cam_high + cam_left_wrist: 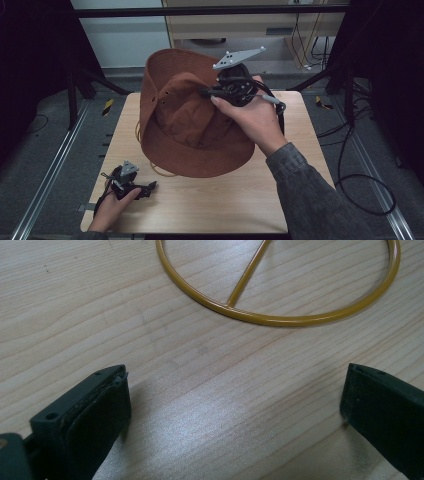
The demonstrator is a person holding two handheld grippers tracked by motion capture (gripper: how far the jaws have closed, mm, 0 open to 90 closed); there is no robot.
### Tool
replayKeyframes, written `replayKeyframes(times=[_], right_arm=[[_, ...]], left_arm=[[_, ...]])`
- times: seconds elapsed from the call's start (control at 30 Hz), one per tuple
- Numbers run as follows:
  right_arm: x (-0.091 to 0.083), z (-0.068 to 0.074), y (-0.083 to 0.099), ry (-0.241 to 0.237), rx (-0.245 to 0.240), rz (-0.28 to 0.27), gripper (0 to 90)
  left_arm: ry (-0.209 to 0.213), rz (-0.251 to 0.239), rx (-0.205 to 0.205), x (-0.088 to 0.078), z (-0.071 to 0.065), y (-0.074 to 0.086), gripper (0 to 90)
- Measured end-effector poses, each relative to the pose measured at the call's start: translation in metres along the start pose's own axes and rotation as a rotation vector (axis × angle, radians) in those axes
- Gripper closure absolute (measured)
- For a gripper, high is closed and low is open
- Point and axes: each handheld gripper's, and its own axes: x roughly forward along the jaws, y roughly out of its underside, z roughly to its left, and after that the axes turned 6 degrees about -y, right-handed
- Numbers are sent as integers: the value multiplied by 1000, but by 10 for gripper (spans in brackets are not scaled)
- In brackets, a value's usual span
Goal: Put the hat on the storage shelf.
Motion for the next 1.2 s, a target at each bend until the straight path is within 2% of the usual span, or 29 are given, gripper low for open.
replayKeyframes(times=[0.4,0.57,0.93,1.2], right_arm=[[24,5,-7,-9,-2,-9,891],[31,3,-13,-6,0,-8,891],[43,0,-21,0,8,-8,891],[57,2,-25,-6,5,14,891]], left_arm=[[-1,-3,-5,0,0,0,0],[0,3,4,0,0,0,0],[-1,-2,-3,0,0,0,0],[0,-2,-3,0,0,0,0]])
